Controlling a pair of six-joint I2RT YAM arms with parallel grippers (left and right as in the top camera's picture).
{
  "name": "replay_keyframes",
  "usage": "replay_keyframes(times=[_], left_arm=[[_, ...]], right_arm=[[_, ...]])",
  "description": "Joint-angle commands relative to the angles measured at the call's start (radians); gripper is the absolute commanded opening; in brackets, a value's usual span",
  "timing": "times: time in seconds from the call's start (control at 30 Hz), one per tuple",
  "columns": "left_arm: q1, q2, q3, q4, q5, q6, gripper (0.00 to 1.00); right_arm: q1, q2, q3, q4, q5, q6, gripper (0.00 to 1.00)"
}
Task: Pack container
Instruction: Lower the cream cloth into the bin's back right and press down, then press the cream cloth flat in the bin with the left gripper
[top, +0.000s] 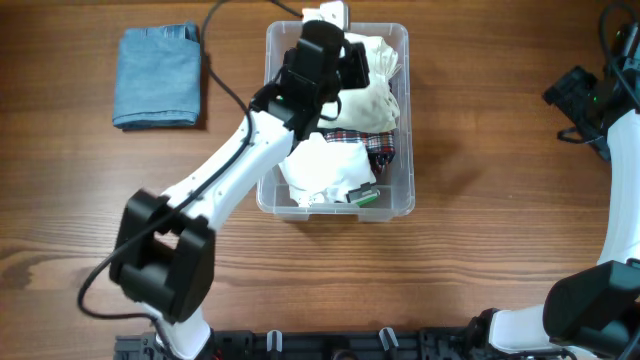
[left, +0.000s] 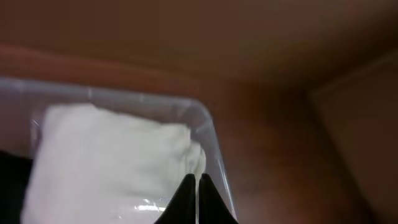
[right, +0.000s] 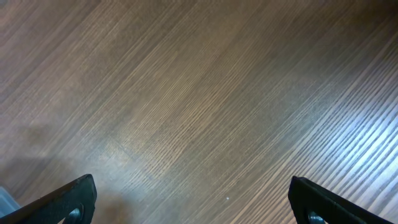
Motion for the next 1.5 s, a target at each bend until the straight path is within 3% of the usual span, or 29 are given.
replay_keyframes(times=[0.0,0.23,0.4,0.53,0.93,1.2,1.47], left_arm=[[-0.005,0.005,0.006,0.006,-0.124,0.035,0.04],[-0.005,0.110,0.006,0.167,-0.126,0.035,0.04],[-0.005,0.189,0.006,0.346,-0.127,0.118,0.04],[-0.004,0.253,0.006,0.382,-0.142,0.117,0.05],[-0.006,0.341,0.006,0.323,-0.156,0.219,0.04],[-0.053,0.207,0.006,0.362,-0.156,0.246,0.04],[-0.135,0.121,0.006,0.166,-0.221,0.296,0.04]], right_arm=[[0.000,0.005,-0.002,0.009,0.006,0.013,1.00],[0.000,0.005,-0.002,0.024,0.006,0.013,1.00],[0.000,0.005,-0.002,0.024,0.006,0.013,1.00],[0.000,0.005,-0.002,0.024,0.006,0.013,1.00],[0.000,0.005,-0.002,0.024,0.006,0.014,1.00],[0.000,0.005,-0.002,0.024,0.006,0.013,1.00],[0.000,0.005,-0.002,0.024,0.006,0.013,1.00]])
